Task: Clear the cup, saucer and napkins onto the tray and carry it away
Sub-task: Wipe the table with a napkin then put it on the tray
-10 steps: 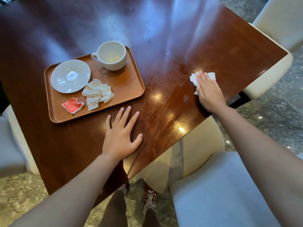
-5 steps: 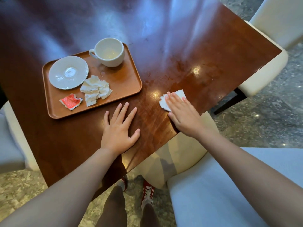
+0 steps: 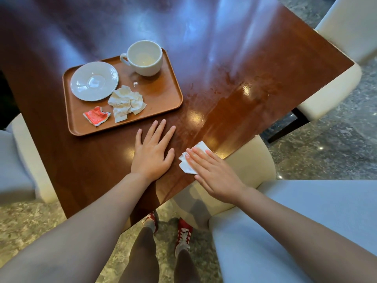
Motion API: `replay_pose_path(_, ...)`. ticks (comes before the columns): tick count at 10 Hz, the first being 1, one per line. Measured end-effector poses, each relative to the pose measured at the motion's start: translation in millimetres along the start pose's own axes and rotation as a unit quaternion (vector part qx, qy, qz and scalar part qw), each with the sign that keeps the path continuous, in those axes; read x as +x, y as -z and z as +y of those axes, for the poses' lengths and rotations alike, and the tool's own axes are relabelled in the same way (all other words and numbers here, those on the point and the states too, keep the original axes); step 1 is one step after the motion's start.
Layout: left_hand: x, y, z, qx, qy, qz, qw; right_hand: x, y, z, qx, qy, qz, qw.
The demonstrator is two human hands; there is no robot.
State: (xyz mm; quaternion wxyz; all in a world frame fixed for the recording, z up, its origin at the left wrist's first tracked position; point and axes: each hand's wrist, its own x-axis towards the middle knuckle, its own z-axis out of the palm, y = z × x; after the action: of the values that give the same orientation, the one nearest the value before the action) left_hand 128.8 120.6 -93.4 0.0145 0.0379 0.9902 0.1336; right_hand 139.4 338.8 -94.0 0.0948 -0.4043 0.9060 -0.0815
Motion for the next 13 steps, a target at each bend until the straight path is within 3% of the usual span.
replay_pose_path(2,0,0,1,-0.003,0.0,-0.002,1.0,-4,1,1,0.021,0.026,0.013,0.999)
replay_pose_path(4,0,1,0,-0.005,-0.001,-0.001,1.0,-24,5,3,0.042,0.153,-0.03,0.987)
replay_pose_path(5,0,0,0,-0.004,0.001,-0.003,1.0,-32,10,14,0.011,0.174,-0.022,0.984)
replay_pose_path(6,0,0,0,-0.005,0.001,-0.002,1.0,-30,12,15,-0.006,0.125,-0.002,0.992)
replay_pose_path(8,0,0,-1,-0.007,0.0,0.001,1.0,-38,18,23,0.013,0.169,-0.009,0.986)
replay_pose_path(10,0,-1,-2,-0.013,-0.003,0.002,1.0,-32,18,22,0.031,0.009,0.036,0.999)
replay_pose_path(13,-1,0,-3,-0.008,-0.006,0.003,1.0,-42,3,-24,0.053,0.169,-0.033,0.984)
